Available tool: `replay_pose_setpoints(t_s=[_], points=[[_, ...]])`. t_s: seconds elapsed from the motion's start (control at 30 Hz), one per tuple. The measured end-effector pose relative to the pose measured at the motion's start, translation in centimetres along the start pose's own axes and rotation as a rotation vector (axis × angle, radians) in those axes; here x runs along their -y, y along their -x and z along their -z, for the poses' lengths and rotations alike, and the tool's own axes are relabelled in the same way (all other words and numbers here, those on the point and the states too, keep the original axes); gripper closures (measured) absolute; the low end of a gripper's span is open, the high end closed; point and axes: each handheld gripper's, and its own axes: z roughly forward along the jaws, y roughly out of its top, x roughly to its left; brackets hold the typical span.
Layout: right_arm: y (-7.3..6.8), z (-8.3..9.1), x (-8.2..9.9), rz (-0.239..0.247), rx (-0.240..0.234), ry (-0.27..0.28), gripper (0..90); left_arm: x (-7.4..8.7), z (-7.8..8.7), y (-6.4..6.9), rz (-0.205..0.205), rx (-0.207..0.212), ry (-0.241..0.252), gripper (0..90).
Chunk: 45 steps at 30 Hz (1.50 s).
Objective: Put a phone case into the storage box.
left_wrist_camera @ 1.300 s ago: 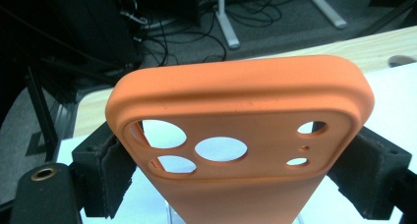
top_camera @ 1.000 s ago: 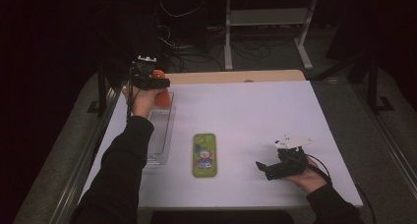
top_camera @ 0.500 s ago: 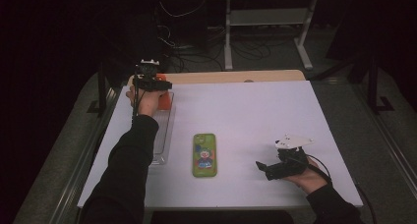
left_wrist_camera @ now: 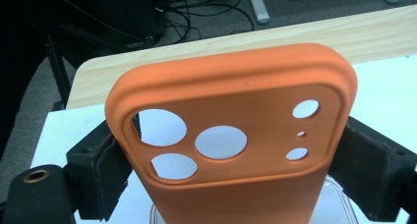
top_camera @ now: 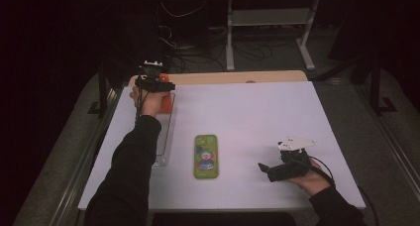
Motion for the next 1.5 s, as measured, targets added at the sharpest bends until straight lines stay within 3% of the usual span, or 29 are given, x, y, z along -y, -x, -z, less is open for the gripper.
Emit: replay_pose_setpoints(t_s=[0.23, 0.47, 0.83, 0.9, 1.03, 1.27, 1.43, 1.5], points=[[0.0, -0.1, 0.0, 0.008, 0.000, 0.001, 0.0, -0.1, 0.2, -0.2, 0.000, 0.022, 0.020, 4.5], [0.0, -0.1, 0.0, -0.003, 0.002, 0.006, 0.0, -0.6, 1.1, -1.2, 0.010, 0.049, 0.050, 0.7], [0.1, -0.2, 0.0, 0.005, 0.000, -0.014, 0.0, -1.3, 4.2, -3.6, -0.027, 0.196, 0.095, 0.0], [0.0, -0.2, 0.0, 0.000, -0.001, -0.016, 0.0, -1.2, 4.9, -3.9, -0.032, 0.238, 0.104, 0.0], [0.0, -0.3, 0.0, -0.009, 0.000, -0.015, 0.0, -0.7, 6.3, -4.1, -0.080, 0.315, 0.100, 0.0], [0.0, -0.3, -0.2, -0.005, -0.001, -0.013, 0.0, 0.5, 8.8, -3.6, -0.132, 0.413, 0.115, 0.0], [0.0, -0.4, -0.4, -0.014, -0.004, -0.015, 0.0, 1.9, 10.3, -2.2, -0.190, 0.489, 0.118, 0.0], [0.0, -0.5, -0.4, -0.013, -0.004, -0.019, 0.0, 2.4, 10.8, -1.6, -0.195, 0.519, 0.118, 0.0]])
